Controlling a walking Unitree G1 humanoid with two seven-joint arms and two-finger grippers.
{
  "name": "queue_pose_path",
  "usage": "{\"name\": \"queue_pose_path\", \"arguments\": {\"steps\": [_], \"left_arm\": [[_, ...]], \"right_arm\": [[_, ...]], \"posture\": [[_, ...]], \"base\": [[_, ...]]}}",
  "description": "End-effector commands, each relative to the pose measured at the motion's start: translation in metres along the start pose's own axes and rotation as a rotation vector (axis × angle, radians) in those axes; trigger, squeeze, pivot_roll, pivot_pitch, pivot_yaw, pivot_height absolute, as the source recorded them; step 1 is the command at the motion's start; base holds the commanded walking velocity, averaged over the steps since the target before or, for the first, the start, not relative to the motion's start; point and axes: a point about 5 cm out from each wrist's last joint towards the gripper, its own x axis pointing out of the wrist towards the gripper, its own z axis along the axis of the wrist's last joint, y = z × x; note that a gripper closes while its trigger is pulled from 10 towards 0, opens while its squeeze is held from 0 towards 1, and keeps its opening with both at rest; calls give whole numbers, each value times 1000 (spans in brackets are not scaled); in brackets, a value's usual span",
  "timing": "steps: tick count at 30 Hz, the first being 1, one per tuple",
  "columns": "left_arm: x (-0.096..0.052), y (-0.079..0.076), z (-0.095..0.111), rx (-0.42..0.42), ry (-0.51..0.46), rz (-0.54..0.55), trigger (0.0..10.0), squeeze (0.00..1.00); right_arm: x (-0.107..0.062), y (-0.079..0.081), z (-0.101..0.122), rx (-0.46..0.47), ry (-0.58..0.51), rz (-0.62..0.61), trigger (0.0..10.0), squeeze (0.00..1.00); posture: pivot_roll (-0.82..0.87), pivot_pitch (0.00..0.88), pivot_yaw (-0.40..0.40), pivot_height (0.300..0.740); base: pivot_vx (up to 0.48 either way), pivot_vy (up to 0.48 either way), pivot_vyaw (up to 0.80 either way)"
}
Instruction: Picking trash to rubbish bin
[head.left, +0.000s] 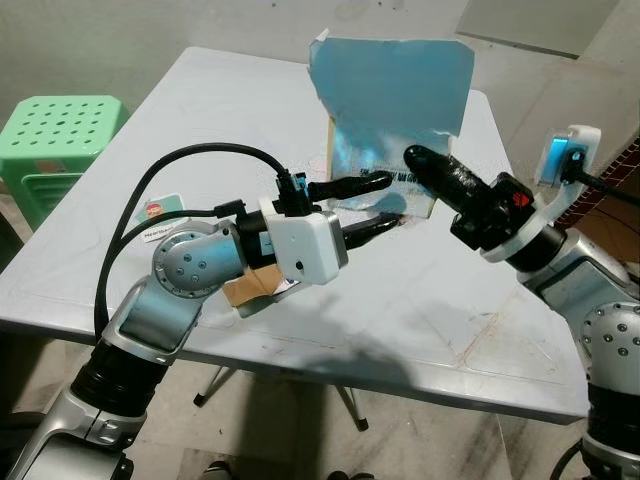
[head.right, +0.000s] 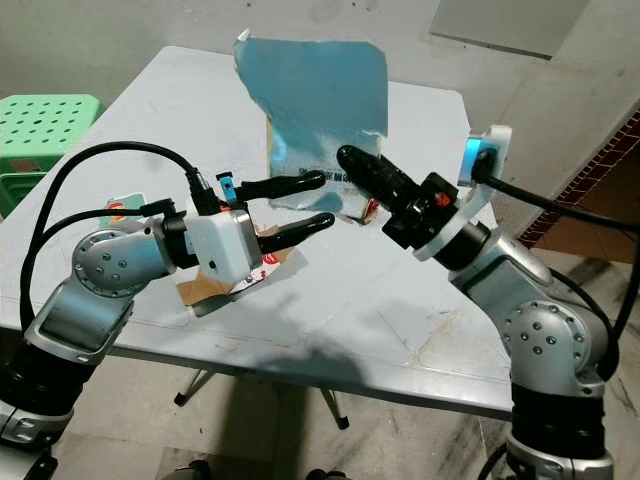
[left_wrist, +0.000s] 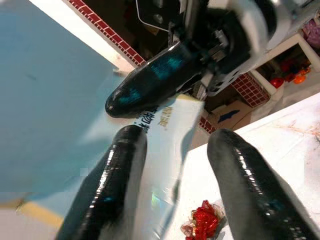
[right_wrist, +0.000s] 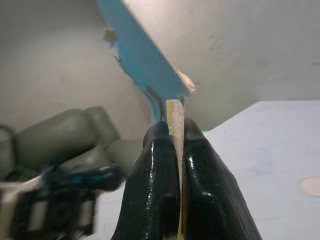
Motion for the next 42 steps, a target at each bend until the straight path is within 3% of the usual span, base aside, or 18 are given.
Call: {"name": "queue_pose_path", "arguments": {"steps": [1,7,15,17,19,20,24,26,28,29,31,33,35,36,37,39,42], "left_arm": [[1,2,7,0,-26,7,10000,1000],[-1,3,3,-67,-12,68,10000,1000],[-10,14,-16,-296,66,296,10000,1000],[-17,18,-28,-417,123,446,10000,1000],[-18,19,-31,-436,149,493,10000,1000],[-21,19,-37,-481,191,558,10000,0],[-25,17,-45,-548,252,648,10000,0],[-27,15,-51,-611,294,714,10000,0],[-28,14,-54,-612,331,751,10000,0],[-28,12,-57,-619,368,756,10000,0],[-30,9,-60,-635,379,770,10000,0],[-35,4,-67,-710,430,826,10000,0],[-37,4,-68,-712,436,849,10000,0],[-41,0,-70,-696,463,861,10000,0],[-41,0,-70,-696,463,861,10000,0],[-47,-9,-73,-720,503,891,10000,0],[-54,-16,-75,-731,531,895,10000,0]], "right_arm": [[-3,-8,8,-27,-46,-64,0,0],[-6,-18,11,-68,-72,-156,0,0],[-13,-32,16,-139,-132,-307,0,0],[-18,-37,15,-201,-138,-387,0,0],[-19,-39,15,-219,-147,-426,0,0],[-22,-41,15,-247,-166,-478,0,0],[-27,-44,13,-296,-182,-561,0,0],[-30,-45,10,-369,-159,-603,0,0],[-31,-47,6,-409,-135,-624,0,0],[-33,-48,4,-474,-119,-649,0,0],[-35,-49,1,-483,-111,-668,0,0],[-39,-49,-7,-512,-91,-704,0,0],[-40,-49,-10,-516,-79,-717,0,0],[-42,-49,-16,-517,-69,-740,1765,0],[-42,-49,-16,-517,-69,-740,1765,0],[-47,-48,-28,-540,-41,-786,10000,0],[-52,-46,-34,-535,-43,-837,10000,0]], "posture": [[41,144,-119,740],[39,132,-115,740],[32,109,-105,740],[29,97,-103,740],[26,95,-102,740],[26,93,-100,740],[27,94,-98,740],[23,100,-95,740],[23,100,-95,740],[20,104,-93,740],[21,105,-89,740],[19,107,-85,740],[17,107,-86,740],[14,108,-85,740],[14,108,-85,740],[7,108,-80,740],[0,99,-75,740]], "base": [[0,0,0],[0,0,0],[0,0,0],[0,0,0],[0,0,0],[0,0,0],[0,0,0],[0,0,0],[0,0,0],[0,0,0],[0,0,0],[0,0,0],[0,0,0],[0,0,0],[0,0,0],[0,0,0],[0,0,0]]}}
